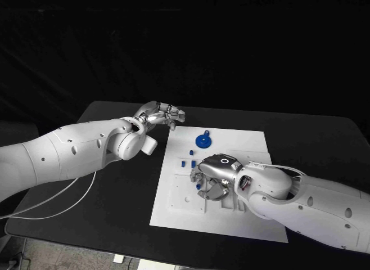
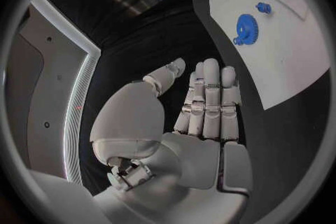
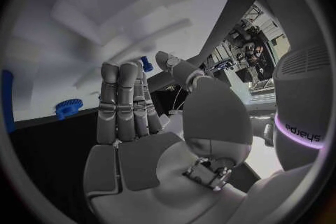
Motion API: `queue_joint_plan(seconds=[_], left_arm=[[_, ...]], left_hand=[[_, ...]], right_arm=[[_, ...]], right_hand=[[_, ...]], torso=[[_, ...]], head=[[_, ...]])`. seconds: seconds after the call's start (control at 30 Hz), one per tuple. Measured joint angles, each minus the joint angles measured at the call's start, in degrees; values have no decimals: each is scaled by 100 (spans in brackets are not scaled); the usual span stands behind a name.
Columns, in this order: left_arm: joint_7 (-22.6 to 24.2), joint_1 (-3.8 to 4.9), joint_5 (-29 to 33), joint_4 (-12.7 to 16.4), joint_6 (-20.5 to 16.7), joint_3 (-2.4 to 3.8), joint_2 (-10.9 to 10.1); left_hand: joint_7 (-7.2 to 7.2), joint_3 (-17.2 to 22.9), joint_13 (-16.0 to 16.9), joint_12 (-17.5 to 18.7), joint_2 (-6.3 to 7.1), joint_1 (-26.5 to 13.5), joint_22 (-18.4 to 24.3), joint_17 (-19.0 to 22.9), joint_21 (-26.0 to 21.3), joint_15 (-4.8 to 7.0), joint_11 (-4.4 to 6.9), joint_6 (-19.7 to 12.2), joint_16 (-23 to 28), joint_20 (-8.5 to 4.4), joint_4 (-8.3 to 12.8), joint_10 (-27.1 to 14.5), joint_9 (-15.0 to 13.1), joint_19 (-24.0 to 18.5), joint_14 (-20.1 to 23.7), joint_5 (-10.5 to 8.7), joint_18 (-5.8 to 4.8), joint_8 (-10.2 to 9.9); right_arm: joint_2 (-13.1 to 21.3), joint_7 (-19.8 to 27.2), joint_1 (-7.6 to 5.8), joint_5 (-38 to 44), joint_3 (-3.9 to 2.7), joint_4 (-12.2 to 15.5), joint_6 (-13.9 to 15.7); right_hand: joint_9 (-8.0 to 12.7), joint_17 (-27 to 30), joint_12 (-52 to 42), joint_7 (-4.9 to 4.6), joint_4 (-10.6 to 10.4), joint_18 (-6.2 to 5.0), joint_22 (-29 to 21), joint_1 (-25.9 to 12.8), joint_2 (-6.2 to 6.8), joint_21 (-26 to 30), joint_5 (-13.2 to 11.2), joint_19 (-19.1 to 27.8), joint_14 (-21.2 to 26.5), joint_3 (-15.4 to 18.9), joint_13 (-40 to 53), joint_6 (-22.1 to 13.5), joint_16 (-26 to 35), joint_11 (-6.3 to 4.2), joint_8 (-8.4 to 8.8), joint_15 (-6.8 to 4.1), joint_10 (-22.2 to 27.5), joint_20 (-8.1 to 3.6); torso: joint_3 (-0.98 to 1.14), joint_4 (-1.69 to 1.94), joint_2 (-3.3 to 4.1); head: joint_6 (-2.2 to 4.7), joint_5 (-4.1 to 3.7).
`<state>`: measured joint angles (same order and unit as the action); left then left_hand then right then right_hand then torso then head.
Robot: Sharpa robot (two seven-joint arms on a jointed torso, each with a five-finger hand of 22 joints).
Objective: Assemble the parts on the task board
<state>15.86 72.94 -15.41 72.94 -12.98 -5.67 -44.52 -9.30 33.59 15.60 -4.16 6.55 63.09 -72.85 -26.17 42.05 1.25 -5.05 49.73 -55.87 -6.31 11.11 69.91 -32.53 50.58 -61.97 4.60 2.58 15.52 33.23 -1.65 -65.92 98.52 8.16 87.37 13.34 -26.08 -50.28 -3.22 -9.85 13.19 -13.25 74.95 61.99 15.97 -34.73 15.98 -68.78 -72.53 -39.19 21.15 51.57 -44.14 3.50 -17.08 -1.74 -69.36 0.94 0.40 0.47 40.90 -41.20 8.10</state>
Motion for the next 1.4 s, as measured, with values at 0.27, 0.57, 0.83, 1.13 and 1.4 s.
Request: queue_joint_plan(seconds=[0.27, 0.57, 0.83, 1.13, 1.4], left_arm=[[-2, 0, -1, -25, -1, 0, 0], [-3, 0, -1, -51, -1, 0, 1], [-2, 0, -1, -93, -2, -1, 2], [2, 1, -2, -117, -3, -1, -4], [3, 1, -2, -119, -2, -1, -19]], left_hand=[[0, 0, 0, 0, 0, 0, 0, 1, 0, 0, 8, 0, 0, 0, 0, 7, -5, 0, 0, 0, 2, 0], [0, 0, 0, 0, 0, 0, -5, -4, -24, 0, 9, 0, 0, 9, 0, 7, -5, -9, 0, 0, 3, 0], [0, 0, 0, 0, 0, 0, -5, -4, -24, 0, 9, 0, 0, 9, 0, 6, -4, -9, 0, 0, 6, 0], [0, 0, 0, 0, 0, 0, -4, -4, -24, 0, -2, 0, 0, 10, 0, -6, -4, -9, 0, 0, 6, 0], [0, 0, 0, 0, 0, 0, -10, -9, -24, 0, -6, 0, 0, 10, 0, -23, -9, -10, 0, 0, 7, 0]], right_arm=[[98, 78, 11, -279, 10, 21, 270], [296, 158, -38, -547, -7, 217, 482], [607, 231, -165, -969, -277, 484, 540], [1179, 286, -363, -1536, -518, 445, 328], [1547, 234, -419, -1513, -529, 337, 5]], right_hand=[[-12, 42, -33, -69, -32, 40, 10, -312, 65, 33, 570, 83, 30, 618, -25, -149, -58, 102, 29, 66, 202, 22], [-19, 58, -33, -58, -63, 66, 10, -355, 68, 35, 599, 93, 47, 724, -42, -200, -88, 124, 29, 83, 265, 30], [-34, 63, -33, -58, -103, 88, 10, -384, 38, 36, 599, 48, 47, 811, -49, -201, -167, 134, 29, 83, 274, -12], [-40, 46, -51, -69, -64, 161, 12, -247, -98, -1, 599, -55, -23, 850, -71, -235, -280, 143, 29, 55, 323, -73], [-47, 46, -51, -64, 2, 174, 12, -133, -120, -2, 576, -55, -11, 849, -87, -247, -311, 154, 29, 68, 335, -73]], torso=[[3, 0, 0], [4, 3, 0], [5, -1, 0], [5, -3, -1], [7, -10, -1]], head=[[-5, -3], [-3, -9], [21, -25], [61, -59], [73, -84]])
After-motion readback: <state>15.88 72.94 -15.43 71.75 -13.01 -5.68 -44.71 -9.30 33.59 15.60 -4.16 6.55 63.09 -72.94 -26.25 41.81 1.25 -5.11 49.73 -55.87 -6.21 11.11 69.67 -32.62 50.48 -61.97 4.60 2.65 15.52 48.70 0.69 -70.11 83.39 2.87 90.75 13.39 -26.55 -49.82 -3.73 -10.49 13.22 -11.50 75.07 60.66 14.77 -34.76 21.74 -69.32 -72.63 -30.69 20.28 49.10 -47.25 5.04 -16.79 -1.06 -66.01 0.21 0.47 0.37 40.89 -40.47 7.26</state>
